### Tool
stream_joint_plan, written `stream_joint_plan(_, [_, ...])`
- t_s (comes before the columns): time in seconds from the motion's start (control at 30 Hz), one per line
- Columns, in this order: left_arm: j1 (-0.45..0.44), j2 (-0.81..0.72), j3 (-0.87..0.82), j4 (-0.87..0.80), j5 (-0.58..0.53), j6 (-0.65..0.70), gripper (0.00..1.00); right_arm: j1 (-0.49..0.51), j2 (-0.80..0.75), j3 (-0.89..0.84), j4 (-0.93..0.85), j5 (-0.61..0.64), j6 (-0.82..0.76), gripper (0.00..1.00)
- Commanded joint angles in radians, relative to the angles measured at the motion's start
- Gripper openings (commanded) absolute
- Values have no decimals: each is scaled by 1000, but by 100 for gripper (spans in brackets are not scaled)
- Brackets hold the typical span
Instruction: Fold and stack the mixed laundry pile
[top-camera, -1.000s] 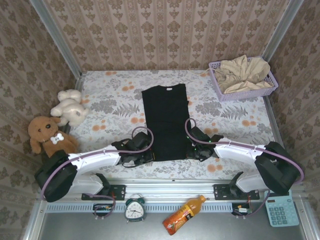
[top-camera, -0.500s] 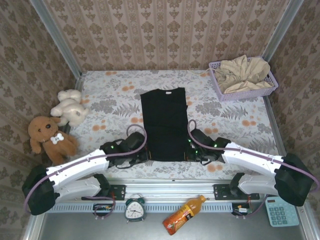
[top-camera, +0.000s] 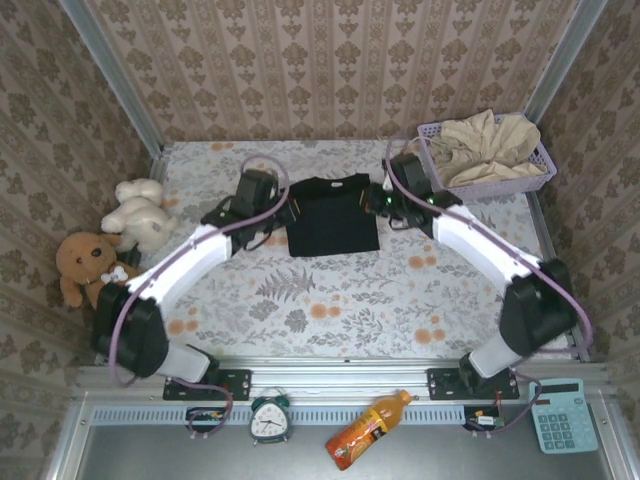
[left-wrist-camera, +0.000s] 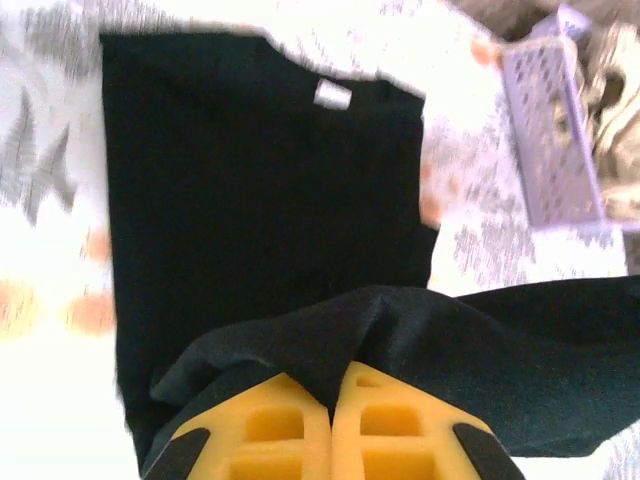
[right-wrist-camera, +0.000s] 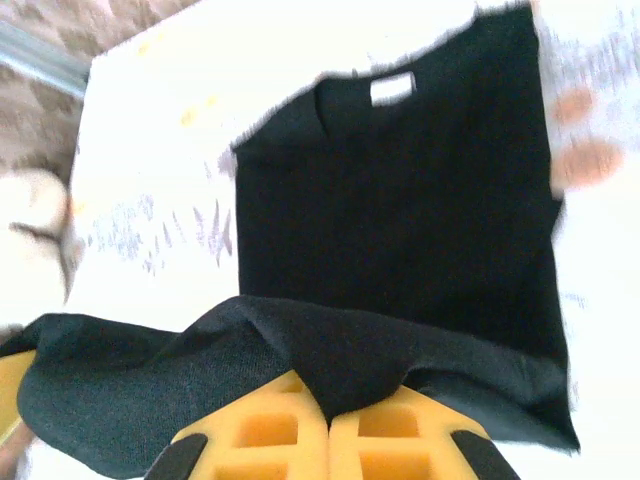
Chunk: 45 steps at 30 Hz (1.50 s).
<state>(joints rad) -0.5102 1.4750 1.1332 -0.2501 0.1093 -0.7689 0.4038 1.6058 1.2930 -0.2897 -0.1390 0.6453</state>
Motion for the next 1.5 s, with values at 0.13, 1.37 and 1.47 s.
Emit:
stream_joint_plan(0.13, [196,450,456,7,126,91,84,-128,549,630,26,-140,-66,99])
stream_joint_plan(1.37, [67,524,55,207,208,239,0,-10,320,-155,282,52,163,9])
stream_joint_plan(1.47, [12,500,-18,231,244,173,0,-33,373,-102,275,51,180,17])
